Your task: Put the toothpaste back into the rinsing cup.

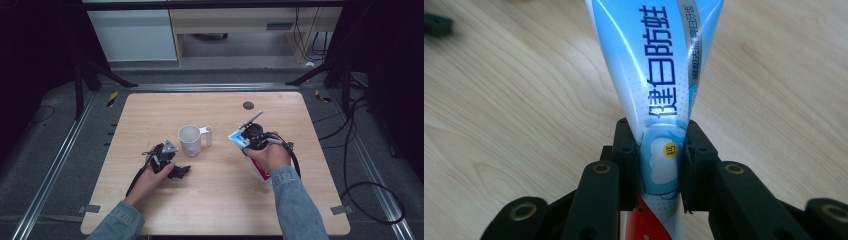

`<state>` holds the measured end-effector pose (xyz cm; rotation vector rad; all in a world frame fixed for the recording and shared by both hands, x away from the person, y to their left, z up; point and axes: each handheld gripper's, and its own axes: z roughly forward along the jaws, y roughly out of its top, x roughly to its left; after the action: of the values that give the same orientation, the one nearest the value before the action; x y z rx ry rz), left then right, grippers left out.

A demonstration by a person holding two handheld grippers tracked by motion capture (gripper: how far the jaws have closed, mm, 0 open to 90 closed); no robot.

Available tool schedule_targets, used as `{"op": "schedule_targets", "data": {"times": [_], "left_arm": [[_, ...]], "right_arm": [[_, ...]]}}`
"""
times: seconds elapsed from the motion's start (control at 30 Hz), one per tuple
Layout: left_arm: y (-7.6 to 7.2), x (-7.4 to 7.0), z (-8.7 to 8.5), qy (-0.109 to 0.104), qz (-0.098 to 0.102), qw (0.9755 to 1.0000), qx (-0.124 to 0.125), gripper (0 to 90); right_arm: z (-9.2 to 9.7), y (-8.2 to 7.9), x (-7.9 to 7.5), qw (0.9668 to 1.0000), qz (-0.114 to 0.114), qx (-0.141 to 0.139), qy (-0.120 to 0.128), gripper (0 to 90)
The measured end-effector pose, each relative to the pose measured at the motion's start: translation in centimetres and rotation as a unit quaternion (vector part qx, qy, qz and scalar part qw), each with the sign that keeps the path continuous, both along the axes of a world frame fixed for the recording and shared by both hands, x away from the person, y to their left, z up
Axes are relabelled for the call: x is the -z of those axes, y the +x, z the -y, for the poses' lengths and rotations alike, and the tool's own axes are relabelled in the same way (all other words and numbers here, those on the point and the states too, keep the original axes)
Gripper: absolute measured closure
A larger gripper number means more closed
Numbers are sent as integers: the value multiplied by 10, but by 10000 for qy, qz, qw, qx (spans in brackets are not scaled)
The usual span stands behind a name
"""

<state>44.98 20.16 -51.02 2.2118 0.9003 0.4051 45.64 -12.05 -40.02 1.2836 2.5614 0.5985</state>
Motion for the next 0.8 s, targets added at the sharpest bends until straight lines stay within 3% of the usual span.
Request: {"op": "schedule_targets", "data": {"times": [0.2, 0.43, 0.8], "left_arm": [[0, 0, 0, -1, 0, 10000, 0, 0], [0, 0, 0, 1, -1, 10000, 1, 0], [0, 0, 0, 3, -1, 10000, 2, 0]], "right_arm": [[-10, -3, -15, 9992, 257, -62, 285, 730], [-18, -4, -20, 9971, 520, -134, 543, 730], [-35, -4, -27, 9910, 866, -184, 1000, 729]]}}
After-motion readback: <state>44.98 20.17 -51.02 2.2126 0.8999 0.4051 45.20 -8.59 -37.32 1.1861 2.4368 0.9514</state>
